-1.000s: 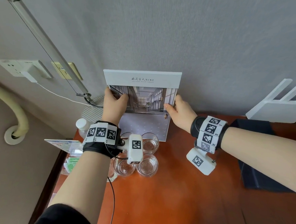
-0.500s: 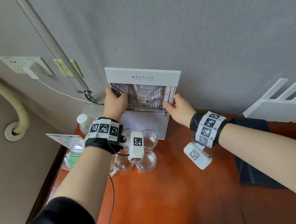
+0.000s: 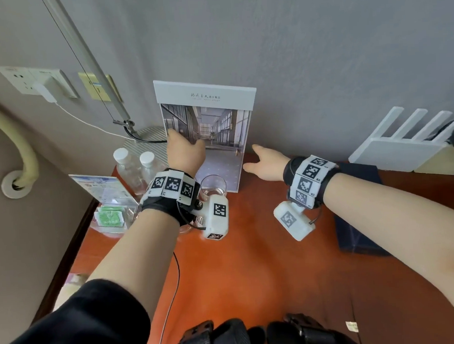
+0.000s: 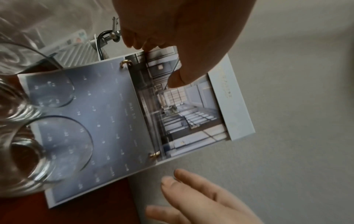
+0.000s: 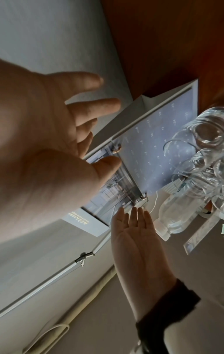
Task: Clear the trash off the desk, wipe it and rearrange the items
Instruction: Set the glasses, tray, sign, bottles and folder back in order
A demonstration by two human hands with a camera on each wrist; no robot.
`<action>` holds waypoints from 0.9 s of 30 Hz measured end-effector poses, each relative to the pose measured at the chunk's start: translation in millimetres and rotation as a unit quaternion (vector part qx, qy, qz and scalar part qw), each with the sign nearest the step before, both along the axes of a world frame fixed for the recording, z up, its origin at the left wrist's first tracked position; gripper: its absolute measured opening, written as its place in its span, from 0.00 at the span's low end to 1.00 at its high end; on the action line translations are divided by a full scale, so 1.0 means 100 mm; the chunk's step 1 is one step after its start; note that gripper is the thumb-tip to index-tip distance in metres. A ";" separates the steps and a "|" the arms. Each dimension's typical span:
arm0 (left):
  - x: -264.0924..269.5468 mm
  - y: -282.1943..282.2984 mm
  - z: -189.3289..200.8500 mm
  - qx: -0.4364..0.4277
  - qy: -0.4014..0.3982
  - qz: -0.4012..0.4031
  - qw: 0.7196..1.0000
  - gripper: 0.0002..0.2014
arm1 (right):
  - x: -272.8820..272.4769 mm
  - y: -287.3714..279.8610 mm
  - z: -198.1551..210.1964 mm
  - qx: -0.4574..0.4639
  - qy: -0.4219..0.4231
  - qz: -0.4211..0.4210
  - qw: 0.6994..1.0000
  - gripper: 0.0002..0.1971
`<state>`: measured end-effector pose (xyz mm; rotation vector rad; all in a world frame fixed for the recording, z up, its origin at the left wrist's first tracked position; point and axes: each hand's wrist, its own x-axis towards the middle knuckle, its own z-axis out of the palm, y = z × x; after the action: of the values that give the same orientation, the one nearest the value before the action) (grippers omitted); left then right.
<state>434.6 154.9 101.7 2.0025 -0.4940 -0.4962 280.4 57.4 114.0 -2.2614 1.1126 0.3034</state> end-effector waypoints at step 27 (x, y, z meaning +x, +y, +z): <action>-1.66 0.15 -0.17 0.220 -0.129 -0.394 0.883 0.21 | -1.74 0.60 -0.27 0.033 0.169 0.076 0.982 0.22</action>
<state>269.0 169.8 84.4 2.2519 -1.5062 -0.8988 106.8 117.3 86.7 -2.2931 1.0743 0.8011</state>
